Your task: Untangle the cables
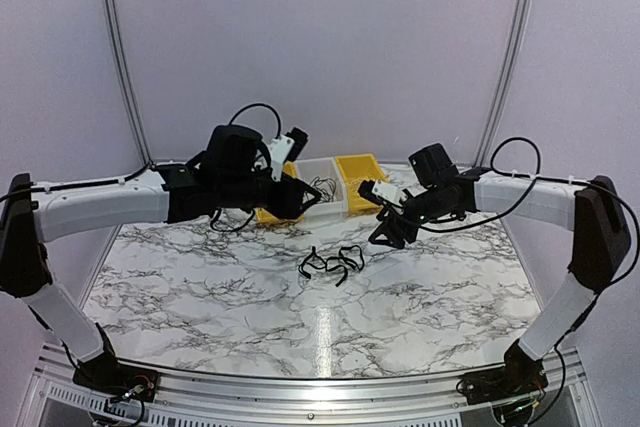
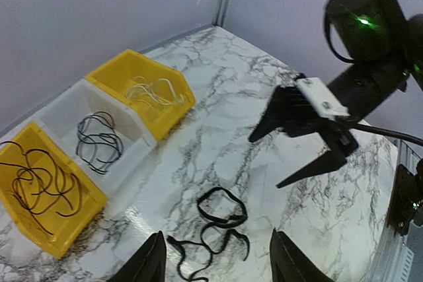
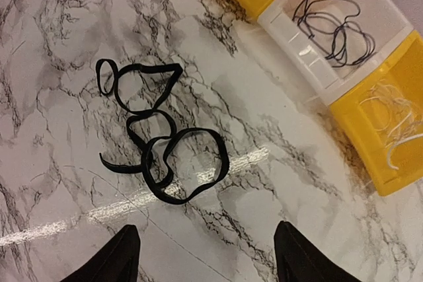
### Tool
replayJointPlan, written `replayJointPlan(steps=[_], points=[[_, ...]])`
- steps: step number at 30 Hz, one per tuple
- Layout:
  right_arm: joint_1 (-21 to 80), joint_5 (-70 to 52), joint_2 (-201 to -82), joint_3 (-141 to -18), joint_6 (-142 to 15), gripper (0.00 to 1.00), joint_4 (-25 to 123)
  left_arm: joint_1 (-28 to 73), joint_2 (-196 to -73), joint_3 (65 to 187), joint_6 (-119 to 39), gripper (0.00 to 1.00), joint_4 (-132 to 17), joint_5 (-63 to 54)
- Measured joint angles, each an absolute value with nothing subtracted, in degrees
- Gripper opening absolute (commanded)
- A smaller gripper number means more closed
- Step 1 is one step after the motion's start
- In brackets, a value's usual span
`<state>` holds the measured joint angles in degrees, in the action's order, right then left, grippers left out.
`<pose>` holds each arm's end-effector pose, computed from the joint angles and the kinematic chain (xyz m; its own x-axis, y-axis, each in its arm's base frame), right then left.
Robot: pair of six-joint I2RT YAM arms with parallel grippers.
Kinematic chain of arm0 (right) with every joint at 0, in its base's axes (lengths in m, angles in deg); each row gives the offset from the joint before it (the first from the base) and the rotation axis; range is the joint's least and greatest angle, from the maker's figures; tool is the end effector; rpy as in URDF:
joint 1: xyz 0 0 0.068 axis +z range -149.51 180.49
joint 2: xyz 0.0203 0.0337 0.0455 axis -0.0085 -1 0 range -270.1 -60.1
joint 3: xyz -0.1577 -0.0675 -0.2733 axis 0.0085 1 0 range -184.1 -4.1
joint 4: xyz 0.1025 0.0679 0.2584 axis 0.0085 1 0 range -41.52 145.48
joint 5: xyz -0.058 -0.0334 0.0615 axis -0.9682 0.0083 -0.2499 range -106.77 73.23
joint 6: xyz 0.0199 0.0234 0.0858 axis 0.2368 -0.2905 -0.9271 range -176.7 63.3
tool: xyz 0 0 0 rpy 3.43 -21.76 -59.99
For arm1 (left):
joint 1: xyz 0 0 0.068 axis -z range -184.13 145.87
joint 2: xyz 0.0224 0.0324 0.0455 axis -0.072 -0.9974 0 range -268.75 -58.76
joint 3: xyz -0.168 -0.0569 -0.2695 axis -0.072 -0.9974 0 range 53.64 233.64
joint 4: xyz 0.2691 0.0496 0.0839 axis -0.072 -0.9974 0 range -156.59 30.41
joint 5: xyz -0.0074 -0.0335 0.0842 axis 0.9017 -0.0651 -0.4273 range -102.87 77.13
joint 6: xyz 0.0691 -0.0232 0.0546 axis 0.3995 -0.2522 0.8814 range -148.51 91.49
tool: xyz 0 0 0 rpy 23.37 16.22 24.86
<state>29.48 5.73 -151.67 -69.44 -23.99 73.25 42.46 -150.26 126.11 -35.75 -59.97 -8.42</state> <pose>0.3281 0.2175 0.2465 -0.2162 -0.6906 -0.6902 -0.9213 0.3782 -0.0898 0.3051 -0.3318 0.3451 -0.3242 0.1599 -0.9324 0.7395 0.6574 -0.1444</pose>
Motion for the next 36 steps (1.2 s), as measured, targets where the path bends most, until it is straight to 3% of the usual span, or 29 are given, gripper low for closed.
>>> replayJointPlan(steps=[3, 8, 14, 21, 23, 27, 29, 36], points=[[29.48, 5.91, -156.70, -69.47, -25.47, 0.67, 73.40, 47.86, -152.49, 124.91, -39.16, 0.57, -59.82, -10.91], [29.48, 5.60, -162.31, -69.64, -27.38, 0.66, 73.60, 48.23, -156.88, 120.27, -51.30, 0.54, -60.06, -18.37], [29.63, 3.53, -160.98, -69.64, -26.96, 0.67, 72.92, 47.46, -164.29, 119.62, -58.18, 0.45, -58.66, -21.12], [29.83, 2.85, -154.64, -68.05, -25.85, 0.68, 71.46, 46.15, -173.80, 125.12, -58.77, 0.41, -58.09, -19.09], [29.83, 2.67, -153.81, -67.13, -25.15, 0.68, 71.13, 45.72, -175.29, 125.74, -58.73, 0.35, -58.07, -17.91], [29.83, 1.98, -153.77, -65.64, -24.21, 0.68, 71.24, 45.04, -177.12, 127.09, -58.22, 0.10, -58.16, -16.05], [29.83, 1.82, -153.77, -65.38, -23.77, 0.68, 71.17, 44.91, -177.51, 128.10, -57.63, 0.04, -58.18, -15.26], [29.83, 0.29, -153.70, -64.61, -23.22, 0.68, 70.52, 45.52, -171.68, 128.64, -53.66, 0.00, -58.92, -14.24]])
